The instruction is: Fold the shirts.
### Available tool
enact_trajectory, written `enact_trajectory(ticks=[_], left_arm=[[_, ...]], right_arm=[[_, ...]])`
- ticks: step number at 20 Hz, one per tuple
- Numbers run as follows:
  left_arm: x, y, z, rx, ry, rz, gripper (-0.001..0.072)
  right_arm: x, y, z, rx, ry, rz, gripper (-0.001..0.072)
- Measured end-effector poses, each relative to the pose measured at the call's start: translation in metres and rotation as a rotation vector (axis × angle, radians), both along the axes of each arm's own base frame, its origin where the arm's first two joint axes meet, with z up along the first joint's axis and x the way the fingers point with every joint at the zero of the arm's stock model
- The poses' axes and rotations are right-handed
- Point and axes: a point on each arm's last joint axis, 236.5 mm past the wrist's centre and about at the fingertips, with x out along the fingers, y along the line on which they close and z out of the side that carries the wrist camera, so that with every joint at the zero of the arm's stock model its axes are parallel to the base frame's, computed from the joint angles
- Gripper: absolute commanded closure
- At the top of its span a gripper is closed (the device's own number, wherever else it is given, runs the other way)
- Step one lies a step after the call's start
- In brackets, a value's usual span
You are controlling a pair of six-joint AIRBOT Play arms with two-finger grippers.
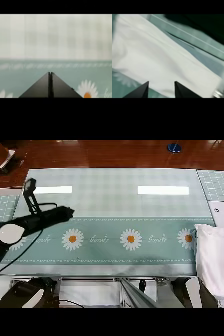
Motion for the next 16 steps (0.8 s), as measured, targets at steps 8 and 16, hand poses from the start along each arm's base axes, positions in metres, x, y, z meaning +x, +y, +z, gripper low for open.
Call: enact_trajectory(ticks=[8,16], left_arm=[[0.065,-0.029,0.138,0.036,-0.237,-0.108,0.0688],[0.059,-0.023,0.009,0.259,0.114,-0.226,0.0687]], right_arm=[[0.233,0.16,0.054,0.142,-0.471,0.809,0.069],[0.259,0.239,-0.092,-0.025,-0.02,1.124,0.069]])
